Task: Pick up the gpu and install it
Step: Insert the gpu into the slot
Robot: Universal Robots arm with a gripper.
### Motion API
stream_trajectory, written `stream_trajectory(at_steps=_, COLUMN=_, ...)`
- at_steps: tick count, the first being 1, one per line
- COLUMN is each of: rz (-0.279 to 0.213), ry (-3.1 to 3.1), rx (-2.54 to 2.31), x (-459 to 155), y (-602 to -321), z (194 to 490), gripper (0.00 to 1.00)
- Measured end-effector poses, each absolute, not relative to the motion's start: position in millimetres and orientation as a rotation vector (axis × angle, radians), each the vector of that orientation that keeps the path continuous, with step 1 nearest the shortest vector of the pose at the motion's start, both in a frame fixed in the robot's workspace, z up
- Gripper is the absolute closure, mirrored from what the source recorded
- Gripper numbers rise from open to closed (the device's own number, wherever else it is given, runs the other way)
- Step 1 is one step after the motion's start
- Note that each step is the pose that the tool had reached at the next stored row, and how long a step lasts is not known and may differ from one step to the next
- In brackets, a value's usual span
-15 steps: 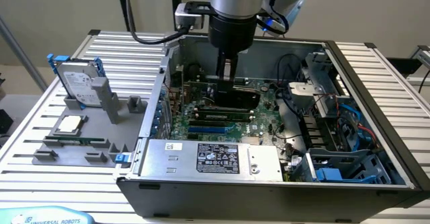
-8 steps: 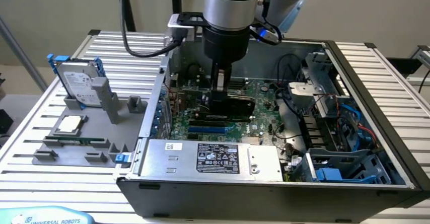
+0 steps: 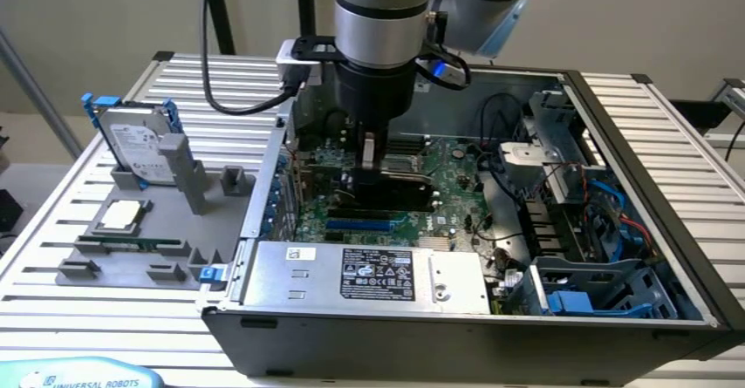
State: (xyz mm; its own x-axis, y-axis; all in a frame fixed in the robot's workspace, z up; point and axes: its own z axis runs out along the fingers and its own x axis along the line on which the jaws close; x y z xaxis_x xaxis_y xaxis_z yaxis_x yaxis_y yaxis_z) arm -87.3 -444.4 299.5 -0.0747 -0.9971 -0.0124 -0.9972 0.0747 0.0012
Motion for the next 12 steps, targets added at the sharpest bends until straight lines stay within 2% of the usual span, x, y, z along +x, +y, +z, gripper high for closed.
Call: stream_trajectory(at_steps=12, rz=0.008, ry=2.292, rx=-2.128, x=-93, y=-444, z=284, gripper=0.73)
